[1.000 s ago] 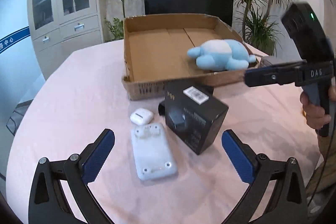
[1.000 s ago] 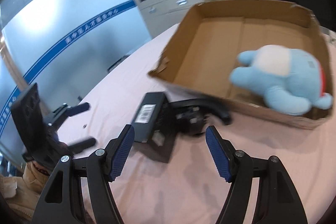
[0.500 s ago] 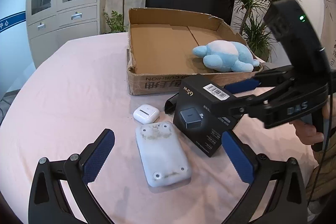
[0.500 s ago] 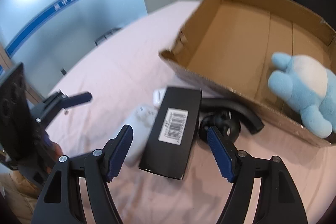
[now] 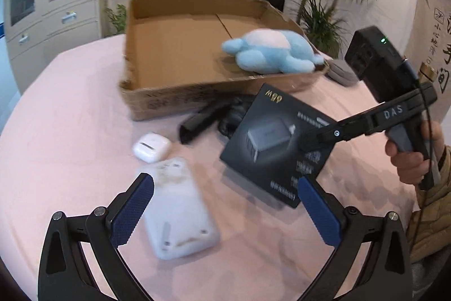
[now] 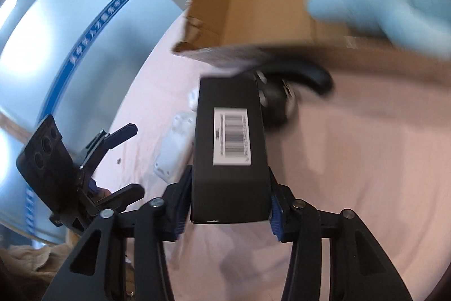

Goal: Organize objects
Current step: 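Move the right tool to the black charger box and grasp it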

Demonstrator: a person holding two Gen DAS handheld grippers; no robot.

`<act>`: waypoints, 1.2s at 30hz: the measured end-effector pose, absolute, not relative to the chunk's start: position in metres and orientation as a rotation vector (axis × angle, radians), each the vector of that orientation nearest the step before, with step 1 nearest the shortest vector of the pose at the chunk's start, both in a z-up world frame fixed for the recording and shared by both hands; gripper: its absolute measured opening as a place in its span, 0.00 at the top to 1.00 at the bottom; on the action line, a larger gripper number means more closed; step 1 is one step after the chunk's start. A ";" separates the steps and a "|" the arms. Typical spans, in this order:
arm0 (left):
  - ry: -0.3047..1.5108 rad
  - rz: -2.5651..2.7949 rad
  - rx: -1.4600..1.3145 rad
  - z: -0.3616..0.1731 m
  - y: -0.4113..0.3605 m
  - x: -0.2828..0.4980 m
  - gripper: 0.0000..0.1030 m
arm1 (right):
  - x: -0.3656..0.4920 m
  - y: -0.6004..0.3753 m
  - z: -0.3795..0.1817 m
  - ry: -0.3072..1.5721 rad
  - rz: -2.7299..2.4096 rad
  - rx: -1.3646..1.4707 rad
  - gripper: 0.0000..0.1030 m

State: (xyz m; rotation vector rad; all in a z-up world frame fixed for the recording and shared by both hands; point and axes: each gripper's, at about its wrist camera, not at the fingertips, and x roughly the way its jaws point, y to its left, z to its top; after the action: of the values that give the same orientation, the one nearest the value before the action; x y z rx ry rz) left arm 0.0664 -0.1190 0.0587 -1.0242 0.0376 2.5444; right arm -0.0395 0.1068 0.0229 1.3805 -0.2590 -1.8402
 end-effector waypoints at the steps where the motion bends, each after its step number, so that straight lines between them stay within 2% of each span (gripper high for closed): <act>1: 0.042 2.530 -1.042 0.056 -0.115 0.066 0.01 | -0.041 0.116 0.017 -0.293 -1.849 1.402 0.45; 4: 0.051 2.475 -1.074 0.051 -0.101 0.066 0.01 | -0.042 0.133 0.011 -0.268 -1.927 1.430 0.39; 11: 0.138 2.406 -1.112 0.041 -0.062 0.064 0.01 | -0.045 0.149 0.020 -0.201 -1.942 1.385 0.38; 15: 0.169 2.403 -1.090 0.033 -0.042 0.053 0.01 | -0.054 0.151 0.021 -0.161 -1.944 1.363 0.34; 18: 0.208 2.379 -1.147 0.020 -0.030 0.039 0.15 | -0.066 0.143 0.015 -0.139 -1.925 1.376 0.34; 19: 0.204 2.351 -1.184 0.015 -0.026 0.033 0.26 | -0.070 0.139 0.012 -0.135 -1.914 1.376 0.35; 21: 0.220 2.347 -1.208 0.009 -0.021 0.029 0.27 | -0.075 0.129 0.005 -0.115 -1.883 1.379 0.43; 24: 0.204 2.341 -1.216 0.007 -0.022 0.026 0.28 | -0.077 0.131 0.005 -0.115 -1.901 1.364 0.46; 36: 0.206 2.330 -1.190 0.008 -0.026 0.035 0.36 | -0.069 0.138 0.005 -0.121 -1.951 1.368 0.46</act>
State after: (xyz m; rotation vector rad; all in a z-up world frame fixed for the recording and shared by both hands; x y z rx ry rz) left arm 0.0347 -0.0261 0.0078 -1.1900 0.2059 2.3303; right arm -0.0694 0.1375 0.0051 1.3678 -0.1209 -1.9514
